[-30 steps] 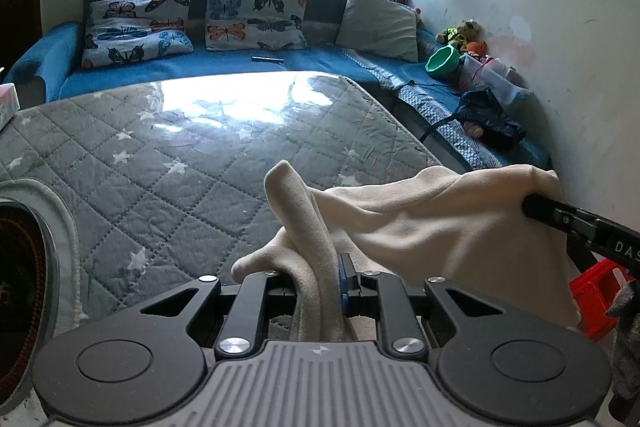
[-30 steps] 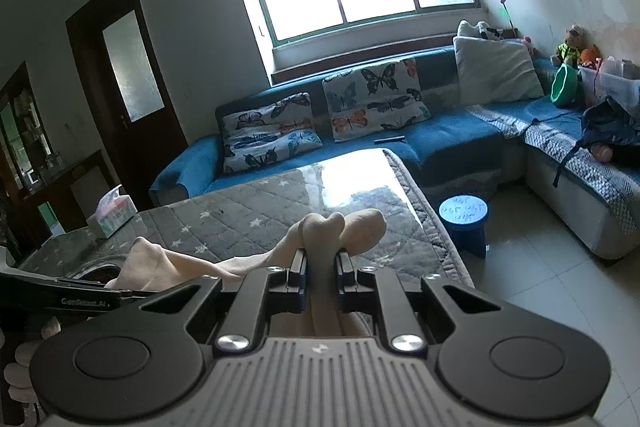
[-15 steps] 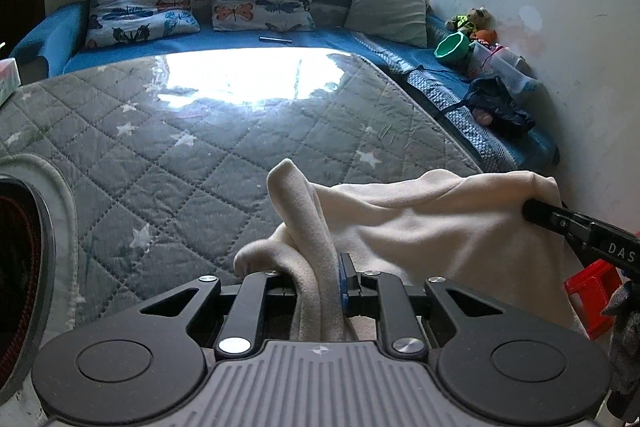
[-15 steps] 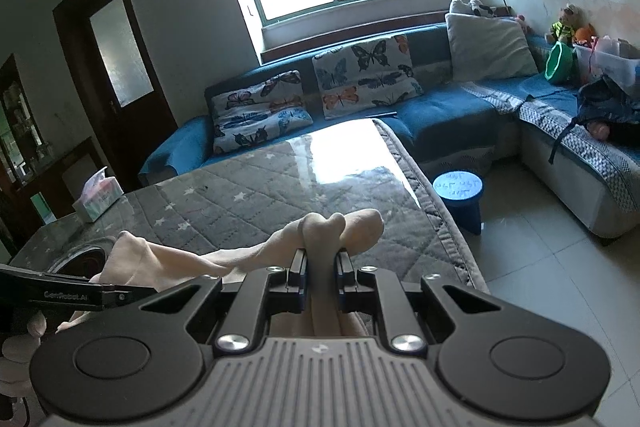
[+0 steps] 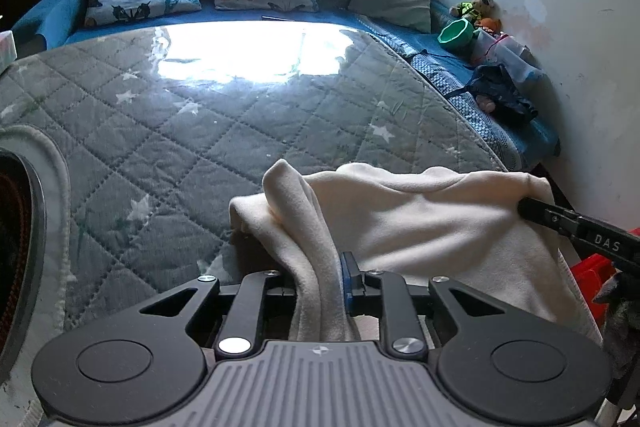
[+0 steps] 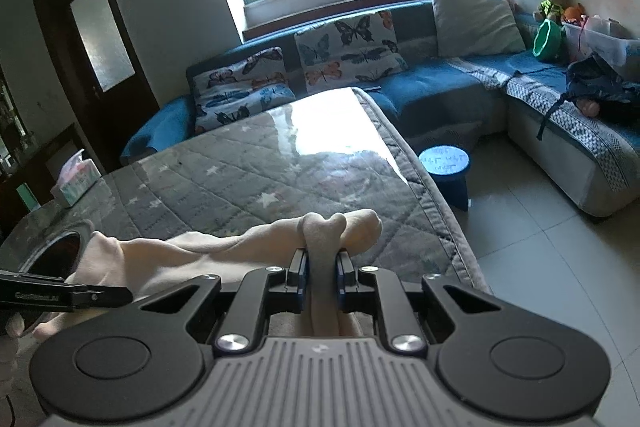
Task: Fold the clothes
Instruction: 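Lower the folded edge onto the shirt and open both grippers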
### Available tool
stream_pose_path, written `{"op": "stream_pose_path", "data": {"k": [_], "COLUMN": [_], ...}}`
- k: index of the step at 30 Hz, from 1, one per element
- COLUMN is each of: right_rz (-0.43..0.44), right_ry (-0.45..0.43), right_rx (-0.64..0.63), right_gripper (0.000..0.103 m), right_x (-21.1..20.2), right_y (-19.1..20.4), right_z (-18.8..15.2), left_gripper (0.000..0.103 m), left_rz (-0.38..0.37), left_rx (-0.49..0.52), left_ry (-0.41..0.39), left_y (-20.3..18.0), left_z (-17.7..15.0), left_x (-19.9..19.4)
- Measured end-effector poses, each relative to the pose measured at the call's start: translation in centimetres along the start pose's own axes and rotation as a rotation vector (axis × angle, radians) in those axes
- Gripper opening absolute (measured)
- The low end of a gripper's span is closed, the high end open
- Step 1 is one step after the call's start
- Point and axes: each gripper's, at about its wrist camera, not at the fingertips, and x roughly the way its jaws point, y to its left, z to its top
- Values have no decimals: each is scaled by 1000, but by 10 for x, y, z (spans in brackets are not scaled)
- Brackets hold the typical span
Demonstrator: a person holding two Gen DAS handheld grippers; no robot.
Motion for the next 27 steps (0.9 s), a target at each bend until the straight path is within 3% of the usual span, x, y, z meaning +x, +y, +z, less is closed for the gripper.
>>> {"op": "stream_pose_path", "data": {"k": [4, 6, 9, 15, 19, 22, 27], "right_rz": [-19, -31, -67, -87, -51, -22, 5], "right_ry": [14, 20, 21, -9, -16, -10, 20], "right_rx": [4, 5, 7, -13, -39, -58, -94], "right_gripper": [17, 19, 22, 22, 22, 22, 22], "right_x": [7, 9, 12, 9, 10, 16, 35], "right_y": [-2, -3, -6, -3, 8, 18, 33], "right_z": [-2, -2, -2, 1, 4, 5, 4], "left_gripper": [27, 38, 44, 47, 46, 45, 26], "left_rz": [5, 21, 35, 84, 141, 139, 73], "left_rx": [-1, -1, -14, -40, -30, -8, 16], "left_ry": [0, -3, -3, -36, -88, -116, -122], "left_y": [1, 3, 8, 16, 14, 9, 1], "left_z": [-1, 0, 1, 8, 16, 21, 27], "left_x": [1, 0, 0, -6, -12, -13, -4]}}
